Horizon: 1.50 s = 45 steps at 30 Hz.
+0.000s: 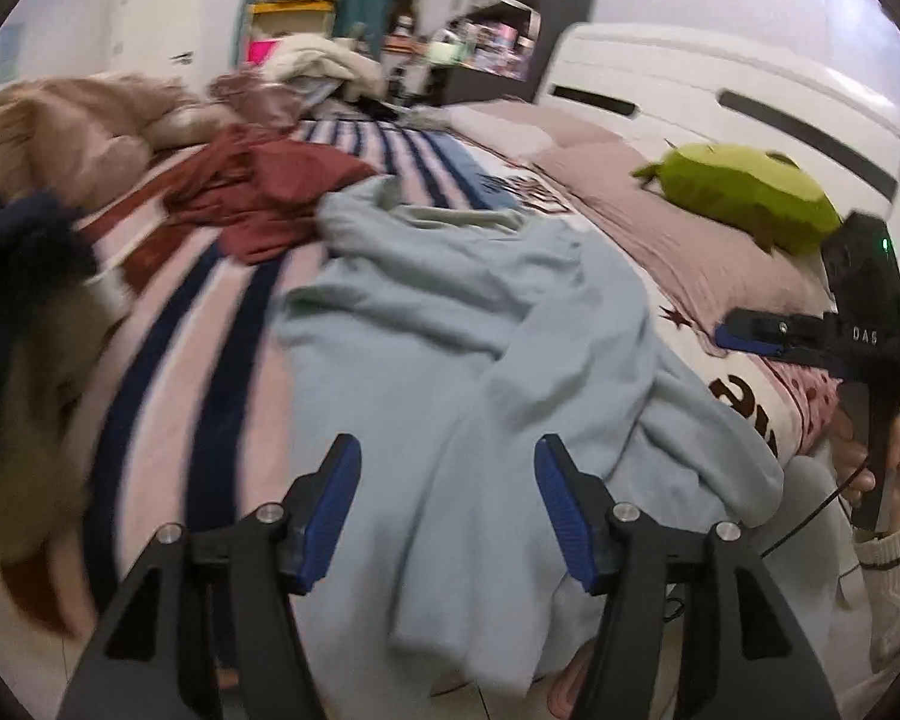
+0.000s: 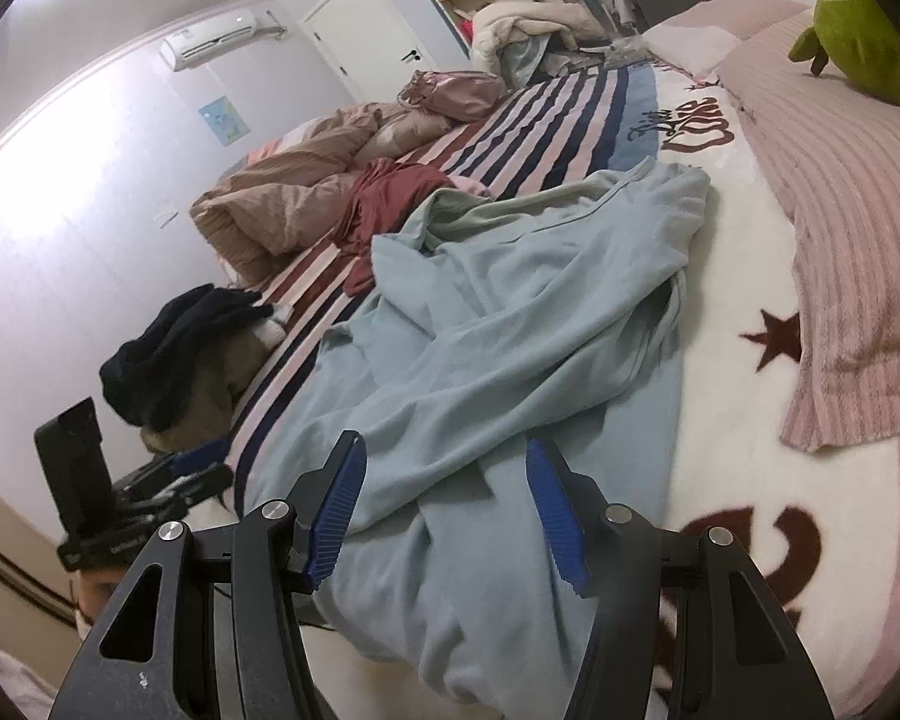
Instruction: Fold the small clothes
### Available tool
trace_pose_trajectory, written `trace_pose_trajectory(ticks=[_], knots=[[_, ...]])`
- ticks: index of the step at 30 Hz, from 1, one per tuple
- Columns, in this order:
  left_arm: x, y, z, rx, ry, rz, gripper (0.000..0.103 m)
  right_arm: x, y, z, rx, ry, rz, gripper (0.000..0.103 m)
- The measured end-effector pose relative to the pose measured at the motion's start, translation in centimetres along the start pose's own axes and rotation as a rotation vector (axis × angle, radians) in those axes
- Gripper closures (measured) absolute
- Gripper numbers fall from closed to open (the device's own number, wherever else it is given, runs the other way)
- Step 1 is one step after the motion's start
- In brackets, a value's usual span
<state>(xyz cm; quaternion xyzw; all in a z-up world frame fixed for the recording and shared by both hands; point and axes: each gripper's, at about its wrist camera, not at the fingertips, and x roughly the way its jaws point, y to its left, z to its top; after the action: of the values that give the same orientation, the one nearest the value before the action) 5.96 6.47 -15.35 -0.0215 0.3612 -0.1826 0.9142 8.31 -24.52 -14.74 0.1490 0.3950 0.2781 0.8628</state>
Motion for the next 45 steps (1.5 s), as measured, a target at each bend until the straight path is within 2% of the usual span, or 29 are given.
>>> trace_pose_trajectory(ticks=[3, 5, 9, 11, 12, 14, 18, 21, 23, 27, 30, 34, 37, 42, 45], knots=[[3.8, -1.5, 2.0, 0.028, 0.038, -0.057, 0.048, 0.1, -0.4, 0.3, 0.002, -0.01, -0.015, 0.051], [6.1, -2.1, 3.0, 0.037, 0.067, -0.064, 0.056, 0.2, -0.9, 0.5, -0.004, -0.012, -0.04, 0.051], [10.2, -2.8, 4.2, 0.057, 0.143, -0.057, 0.068, 1.0, -2.7, 1.0, -0.046, 0.01, -0.216, 0.051], [11.3, -3.0, 4.2, 0.075, 0.176, -0.051, 0.081, 1.9, -4.1, 1.4, -0.068, 0.051, -0.323, 0.05], [11.5, -3.1, 4.1, 0.077, 0.176, -0.048, 0.083, 2.4, -4.6, 1.6, -0.082, 0.074, -0.352, 0.049], [11.2, -3.0, 4.2, 0.074, 0.163, -0.045, 0.096, 3.7, -5.8, 1.7, -0.108, 0.125, -0.38, 0.046], [9.8, -1.8, 4.7, 0.01, 0.11, -0.071, 0.099, 5.9, -6.4, 2.0, -0.149, 0.178, -0.362, 0.044], [8.9, -1.2, 4.8, -0.009, 0.083, -0.066, 0.099, 7.0, -5.8, 2.4, -0.197, 0.184, -0.367, 0.036], [8.5, -0.8, 4.9, -0.023, 0.061, -0.047, 0.103, 7.8, -5.4, 2.9, -0.215, 0.187, -0.395, 0.035], [7.8, -0.1, 4.8, -0.031, 0.051, -0.039, 0.103, 9.4, -5.8, 4.1, -0.228, 0.181, -0.449, 0.036], [7.9, 0.1, 4.7, 0.002, 0.048, 0.036, 0.103, 10.1, -6.5, 5.5, -0.224, 0.162, -0.524, 0.037], [7.9, 1.4, 4.6, -0.014, 0.044, 0.088, 0.103, 10.0, -7.9, 7.1, -0.21, 0.135, -0.61, 0.038], [8.1, 2.2, 4.4, -0.031, 0.056, 0.081, 0.103, 9.3, -9.2, 7.9, -0.186, 0.112, -0.674, 0.048], [8.3, 2.3, 3.8, -0.022, 0.075, 0.05, 0.101, 6.9, -10.4, 8.3, -0.12, 0.028, -0.719, 0.048], [8.0, 2.5, 3.5, -0.024, 0.082, 0.078, 0.101, 5.6, -10.2, 7.9, -0.101, -0.011, -0.727, 0.053]])
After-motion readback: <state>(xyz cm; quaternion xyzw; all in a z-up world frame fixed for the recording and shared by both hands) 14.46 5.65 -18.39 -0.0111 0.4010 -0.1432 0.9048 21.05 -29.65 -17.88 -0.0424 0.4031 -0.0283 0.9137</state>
